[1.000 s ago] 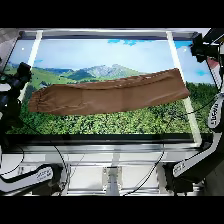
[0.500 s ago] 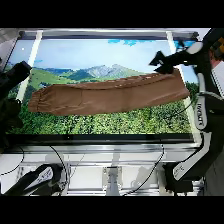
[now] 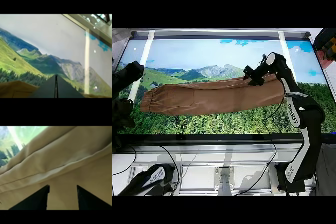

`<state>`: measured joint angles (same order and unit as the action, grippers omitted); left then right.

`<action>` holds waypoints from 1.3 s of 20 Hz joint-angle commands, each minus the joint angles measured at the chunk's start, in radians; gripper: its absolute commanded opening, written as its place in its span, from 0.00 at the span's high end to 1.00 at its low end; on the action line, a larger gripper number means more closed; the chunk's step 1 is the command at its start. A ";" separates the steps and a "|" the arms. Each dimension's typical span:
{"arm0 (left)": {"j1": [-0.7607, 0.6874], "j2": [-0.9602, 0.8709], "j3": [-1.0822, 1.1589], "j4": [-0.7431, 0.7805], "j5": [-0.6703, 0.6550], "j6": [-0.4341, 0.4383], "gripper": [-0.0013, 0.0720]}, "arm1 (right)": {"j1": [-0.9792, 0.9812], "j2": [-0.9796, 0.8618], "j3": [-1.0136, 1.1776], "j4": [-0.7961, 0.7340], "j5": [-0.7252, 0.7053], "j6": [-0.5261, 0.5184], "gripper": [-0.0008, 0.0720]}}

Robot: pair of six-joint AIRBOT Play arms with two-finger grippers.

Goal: Fold the clothes and pants, and hang the long-sleeved shirts on hangers.

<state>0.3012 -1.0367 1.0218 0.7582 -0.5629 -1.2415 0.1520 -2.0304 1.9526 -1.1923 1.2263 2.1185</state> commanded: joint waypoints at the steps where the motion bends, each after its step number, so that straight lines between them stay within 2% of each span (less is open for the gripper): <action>1: 0.000 0.002 0.001 -0.004 -0.016 0.000 0.96 | 0.013 -0.030 0.000 -0.016 0.008 0.076 0.47; 8: 0.000 0.002 0.001 -0.004 -0.056 0.000 0.96 | 0.019 -0.042 0.000 -0.040 -0.121 0.287 0.47; 11: 0.000 0.002 0.001 -0.004 -0.056 0.000 0.96 | 0.020 -0.050 0.000 -0.045 -0.134 0.305 0.51; 12: 0.000 0.002 0.001 -0.004 -0.056 0.000 0.96 | 0.020 -0.053 0.000 -0.044 -0.126 0.315 0.57; 18: 0.000 0.002 0.001 -0.004 -0.056 0.000 0.96 | 0.038 -0.072 0.000 -0.047 -0.100 0.328 0.57; 19: 0.000 0.002 0.001 -0.004 -0.056 0.000 0.96 | 0.038 -0.077 0.000 -0.047 -0.093 0.328 0.60; 20: 0.000 0.002 0.001 -0.004 -0.056 0.000 0.96 | 0.038 -0.080 0.000 -0.047 -0.093 0.325 0.78; 21: 0.000 0.002 0.001 -0.004 -0.056 0.000 0.96 | 0.038 -0.080 0.000 -0.050 -0.098 0.324 0.86; 22: 0.000 0.002 0.001 -0.004 -0.056 0.000 0.96 | 0.038 -0.080 0.000 -0.051 -0.111 0.322 0.87; 23: 0.000 0.002 0.001 -0.004 -0.056 0.000 0.96 | 0.036 -0.080 0.000 -0.051 -0.127 0.311 0.97; 26: 0.000 0.002 0.001 -0.004 -0.056 0.000 0.96 | 0.035 -0.079 0.002 -0.050 -0.151 0.277 0.97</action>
<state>0.3012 -1.0348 1.0218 0.7540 -0.6193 -1.2415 0.1875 -2.1090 1.9533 -1.2415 1.1027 2.4226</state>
